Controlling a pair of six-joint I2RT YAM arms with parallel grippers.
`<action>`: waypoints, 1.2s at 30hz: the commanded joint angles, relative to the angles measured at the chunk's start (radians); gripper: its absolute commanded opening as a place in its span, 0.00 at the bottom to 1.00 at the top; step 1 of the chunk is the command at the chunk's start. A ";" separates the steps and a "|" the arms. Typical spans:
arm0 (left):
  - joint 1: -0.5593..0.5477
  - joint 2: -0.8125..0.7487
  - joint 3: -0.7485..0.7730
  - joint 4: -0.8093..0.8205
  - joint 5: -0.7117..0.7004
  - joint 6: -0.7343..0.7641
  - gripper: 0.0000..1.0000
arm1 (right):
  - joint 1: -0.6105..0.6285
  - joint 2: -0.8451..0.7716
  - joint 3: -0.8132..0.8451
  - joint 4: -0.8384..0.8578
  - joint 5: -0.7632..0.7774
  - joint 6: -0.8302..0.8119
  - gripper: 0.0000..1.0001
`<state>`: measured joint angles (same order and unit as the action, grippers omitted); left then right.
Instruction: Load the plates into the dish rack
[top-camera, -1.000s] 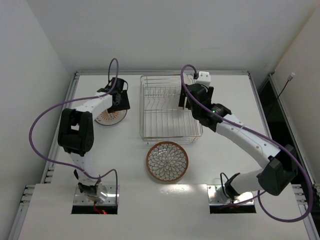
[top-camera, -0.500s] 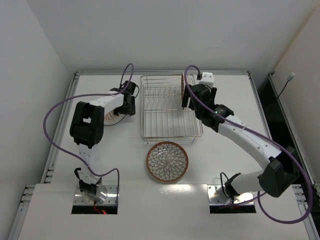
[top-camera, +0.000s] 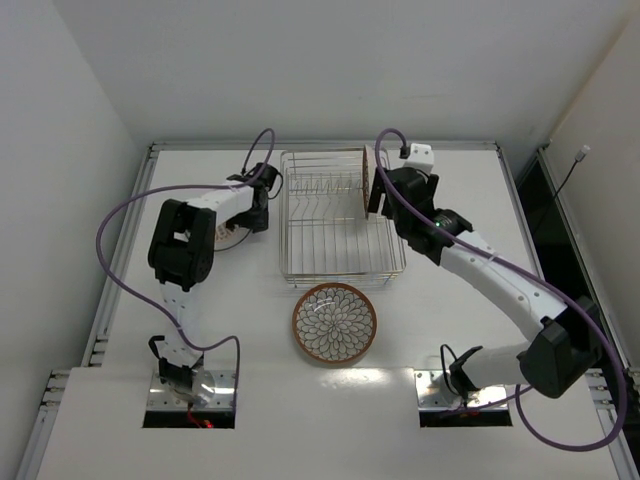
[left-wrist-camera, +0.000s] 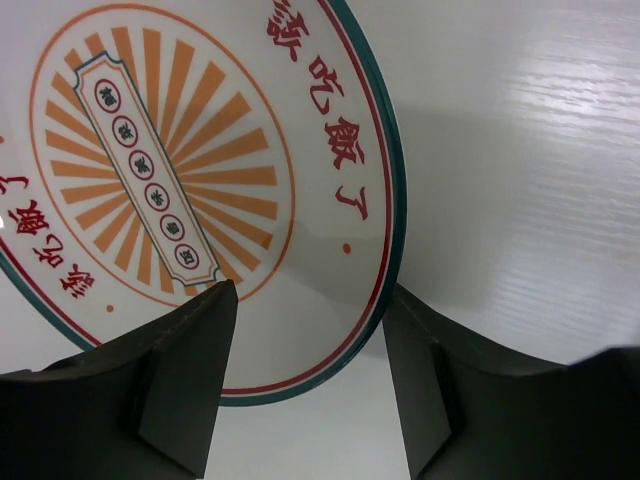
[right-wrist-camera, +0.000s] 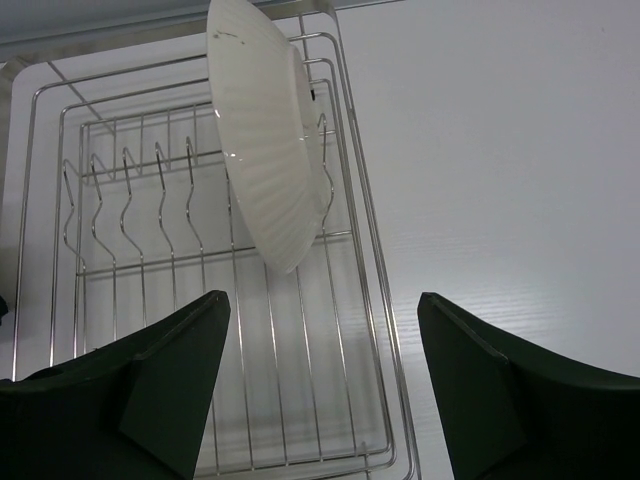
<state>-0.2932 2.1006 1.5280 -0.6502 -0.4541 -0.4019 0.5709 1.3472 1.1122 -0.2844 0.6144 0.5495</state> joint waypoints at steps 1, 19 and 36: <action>0.003 0.044 0.038 -0.031 -0.098 0.006 0.57 | -0.006 -0.045 -0.002 0.036 -0.015 0.000 0.74; 0.003 0.111 0.067 -0.051 -0.123 0.008 0.00 | -0.055 -0.074 -0.040 0.036 -0.033 0.000 0.74; 0.003 -0.019 0.051 -0.034 -0.150 0.008 0.00 | -0.074 -0.083 -0.049 0.045 -0.042 0.000 0.74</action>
<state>-0.2932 2.1456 1.5719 -0.7143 -0.6529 -0.3511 0.5041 1.2930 1.0718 -0.2848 0.5781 0.5491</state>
